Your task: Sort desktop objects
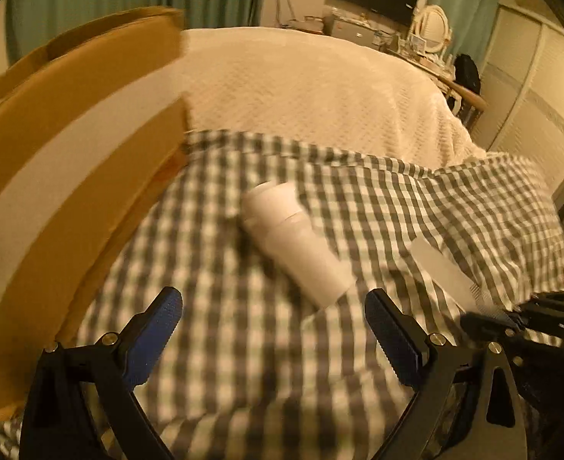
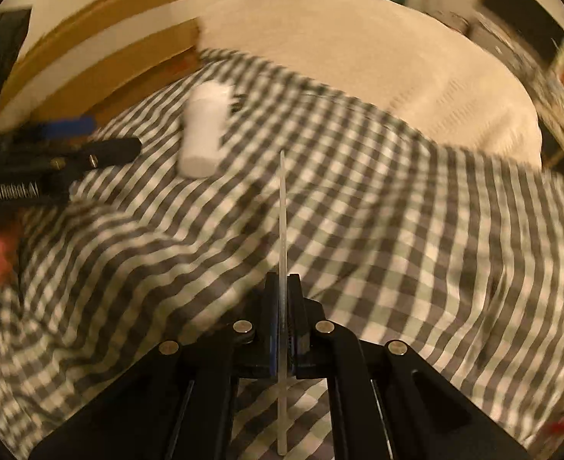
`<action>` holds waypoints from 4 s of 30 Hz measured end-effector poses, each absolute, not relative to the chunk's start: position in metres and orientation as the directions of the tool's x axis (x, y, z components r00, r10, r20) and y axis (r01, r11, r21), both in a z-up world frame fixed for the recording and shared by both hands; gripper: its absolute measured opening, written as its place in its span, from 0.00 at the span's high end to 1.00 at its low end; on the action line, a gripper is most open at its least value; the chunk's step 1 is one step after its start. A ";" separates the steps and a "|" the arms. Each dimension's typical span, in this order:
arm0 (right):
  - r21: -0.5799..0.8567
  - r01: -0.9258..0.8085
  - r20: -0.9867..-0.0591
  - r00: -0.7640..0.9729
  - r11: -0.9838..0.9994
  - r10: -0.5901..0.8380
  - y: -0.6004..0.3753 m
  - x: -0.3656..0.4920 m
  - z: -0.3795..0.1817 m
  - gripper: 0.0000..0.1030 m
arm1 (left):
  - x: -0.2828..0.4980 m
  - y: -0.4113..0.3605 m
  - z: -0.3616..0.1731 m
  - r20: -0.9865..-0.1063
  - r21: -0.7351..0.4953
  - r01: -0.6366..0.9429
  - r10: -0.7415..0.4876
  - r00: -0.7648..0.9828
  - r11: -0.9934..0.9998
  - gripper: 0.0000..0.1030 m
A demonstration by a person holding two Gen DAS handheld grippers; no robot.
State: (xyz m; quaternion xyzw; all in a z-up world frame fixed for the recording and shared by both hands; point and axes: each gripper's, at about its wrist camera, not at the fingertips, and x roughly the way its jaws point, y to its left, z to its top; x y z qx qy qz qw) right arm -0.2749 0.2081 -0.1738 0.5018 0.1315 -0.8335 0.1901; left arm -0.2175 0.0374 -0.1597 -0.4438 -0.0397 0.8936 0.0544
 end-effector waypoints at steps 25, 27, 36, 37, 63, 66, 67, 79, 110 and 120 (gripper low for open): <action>0.010 0.400 -0.868 -0.451 -0.916 -0.207 0.161 -0.267 -0.163 0.97 | -0.159 0.000 -0.166 -0.825 -0.226 -0.186 0.290 -0.485 -0.956 0.66; 0.007 0.417 -0.885 -0.421 -0.909 -0.200 0.151 -0.259 -0.168 0.97 | -0.153 -0.004 -0.170 -0.841 -0.219 -0.190 0.284 -0.460 -0.957 0.65; 0.019 0.389 -0.909 -0.376 -0.921 -0.177 0.149 -0.245 -0.184 0.55 | -0.157 -0.011 -0.165 -0.843 -0.137 -0.135 0.187 -0.504 -0.981 0.31; 0.030 0.374 -0.900 -0.393 -0.927 -0.188 0.155 -0.245 -0.179 0.55 | -0.159 -0.013 -0.164 -0.842 -0.135 -0.131 0.183 -0.507 -0.982 0.31; 0.017 0.421 -0.874 -0.435 -0.907 -0.218 0.122 -0.243 -0.183 0.75 | -0.187 -0.011 -0.179 -0.839 -0.255 -0.176 0.308 -0.449 -0.951 0.69; 0.051 0.406 -0.859 -0.448 -0.912 -0.248 0.122 -0.240 -0.171 0.75 | -0.178 -0.014 -0.159 -0.799 -0.288 -0.187 0.343 -0.494 -0.939 0.69; 0.063 0.393 -0.847 -0.465 -0.917 -0.257 0.123 -0.238 -0.163 0.75 | -0.175 -0.016 -0.150 -0.784 -0.301 -0.190 0.356 -0.509 -0.935 0.69; 0.098 0.408 -0.632 -0.680 -0.908 -0.373 0.061 -0.225 -0.031 0.75 | -0.152 -0.081 -0.005 -0.561 -0.207 -0.197 0.282 -0.779 -0.958 0.69; 0.113 0.214 -0.575 -0.782 -0.970 -0.240 -0.037 -0.275 -0.034 0.08 | -0.137 -0.217 -0.031 -0.464 -0.120 0.043 0.017 -0.886 -0.992 0.00; -0.086 0.145 -0.648 -0.759 -0.986 -0.055 -0.004 -0.228 -0.063 0.01 | -0.095 -0.152 -0.048 -0.485 -0.002 0.104 -0.090 -0.870 -0.995 0.00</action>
